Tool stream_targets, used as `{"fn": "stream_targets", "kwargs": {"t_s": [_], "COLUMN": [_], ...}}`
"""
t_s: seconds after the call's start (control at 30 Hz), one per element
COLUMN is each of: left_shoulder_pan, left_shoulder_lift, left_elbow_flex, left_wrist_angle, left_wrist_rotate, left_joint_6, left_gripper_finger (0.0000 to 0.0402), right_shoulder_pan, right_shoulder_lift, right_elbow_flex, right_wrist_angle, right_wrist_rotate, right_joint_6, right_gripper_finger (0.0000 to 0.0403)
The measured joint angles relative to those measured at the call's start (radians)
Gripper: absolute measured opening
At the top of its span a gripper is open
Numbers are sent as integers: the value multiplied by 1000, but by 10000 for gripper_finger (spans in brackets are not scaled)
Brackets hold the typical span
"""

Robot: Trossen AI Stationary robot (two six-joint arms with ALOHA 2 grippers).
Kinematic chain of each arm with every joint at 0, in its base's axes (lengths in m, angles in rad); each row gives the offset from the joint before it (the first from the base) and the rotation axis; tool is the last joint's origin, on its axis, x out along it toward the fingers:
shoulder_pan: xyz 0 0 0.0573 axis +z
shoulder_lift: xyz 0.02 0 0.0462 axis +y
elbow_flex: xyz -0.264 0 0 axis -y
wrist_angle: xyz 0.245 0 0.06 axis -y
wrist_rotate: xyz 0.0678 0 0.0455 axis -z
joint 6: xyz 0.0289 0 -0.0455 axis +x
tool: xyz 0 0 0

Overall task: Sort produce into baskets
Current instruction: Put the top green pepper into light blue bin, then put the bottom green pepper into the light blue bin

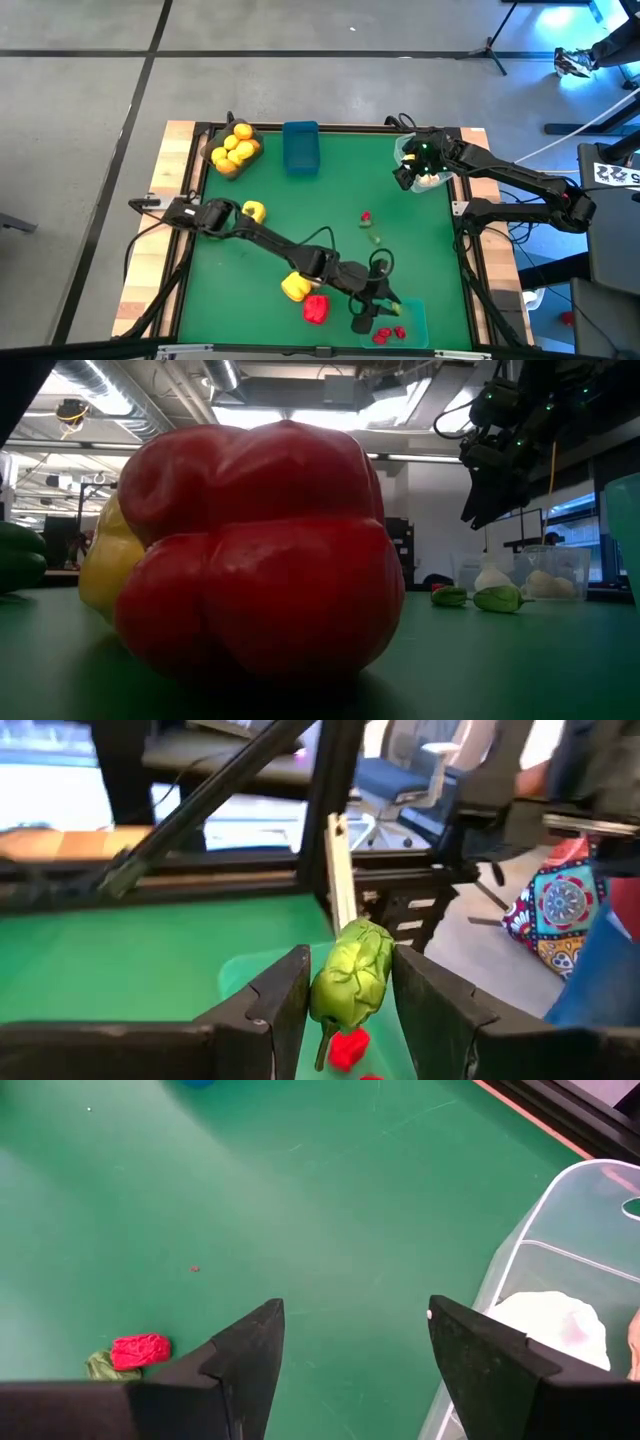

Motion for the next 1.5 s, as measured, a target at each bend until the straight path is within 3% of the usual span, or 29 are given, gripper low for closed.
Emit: {"fn": "stream_targets", "kwargs": {"t_s": [0.13,0.47,0.63,0.77,0.87,1.07,1.23,1.43,1.5], "left_shoulder_pan": [6,7,40,87,113,193,246,300,316], "left_shoulder_lift": [3,3,-51,-115,-121,-125,-120,-121,-121], "left_elbow_flex": [0,0,2,7,5,-55,-146,-251,-278], "left_wrist_angle": [-44,-57,-135,-284,-371,-361,-278,-194,-130], "left_wrist_rotate": [14,20,-147,-304,-345,-157,-20,6,59], "left_joint_6": [-37,-101,-194,-127,-48,-19,98,211,215], "left_gripper_finger": [156,254,262,262,262,262,263,252,246], "right_shoulder_pan": [0,0,0,0,0,0,0,0,0], "right_shoulder_lift": [0,0,0,0,0,0,0,0,0], "right_elbow_flex": [0,0,0,0,0,0,0,0,0], "right_wrist_angle": [-1,-3,-3,-3,-3,-4,-4,-4,-2], "right_wrist_rotate": [0,0,0,-1,-1,-1,-1,0,0], "right_joint_6": [-13,-27,-28,-28,-28,-27,-27,-26,-26], "right_gripper_finger": [243,243,243,244,244,243,243,243,243]}}
